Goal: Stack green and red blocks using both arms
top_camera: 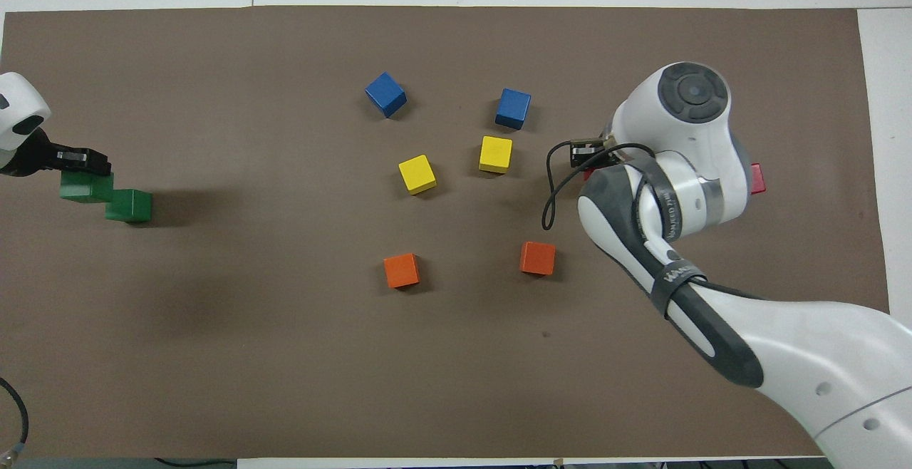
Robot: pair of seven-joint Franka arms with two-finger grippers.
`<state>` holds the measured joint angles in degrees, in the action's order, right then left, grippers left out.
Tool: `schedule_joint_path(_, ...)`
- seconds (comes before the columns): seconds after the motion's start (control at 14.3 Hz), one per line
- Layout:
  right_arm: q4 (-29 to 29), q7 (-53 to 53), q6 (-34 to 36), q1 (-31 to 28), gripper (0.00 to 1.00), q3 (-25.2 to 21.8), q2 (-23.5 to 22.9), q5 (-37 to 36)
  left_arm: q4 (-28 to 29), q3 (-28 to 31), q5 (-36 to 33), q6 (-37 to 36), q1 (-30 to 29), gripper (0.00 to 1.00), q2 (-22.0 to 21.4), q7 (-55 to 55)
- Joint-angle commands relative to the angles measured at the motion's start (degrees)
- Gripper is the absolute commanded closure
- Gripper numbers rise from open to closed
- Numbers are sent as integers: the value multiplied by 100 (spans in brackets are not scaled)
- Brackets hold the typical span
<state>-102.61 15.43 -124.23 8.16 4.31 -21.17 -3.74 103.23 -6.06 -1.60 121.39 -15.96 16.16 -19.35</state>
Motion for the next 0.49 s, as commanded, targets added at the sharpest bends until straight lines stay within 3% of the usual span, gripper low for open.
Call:
schedule_joint_path(0.0, -110, -1126, 416, -682, 100, 70, 560, -83, 390, 26, 90, 245, 84, 100, -315, -217)
schedule_joint_path(0.42, -680, -2605, 505, -1685, 100, 79, 1150, -48, 890, 26, 116, 613, -3, 100, -473, -385)
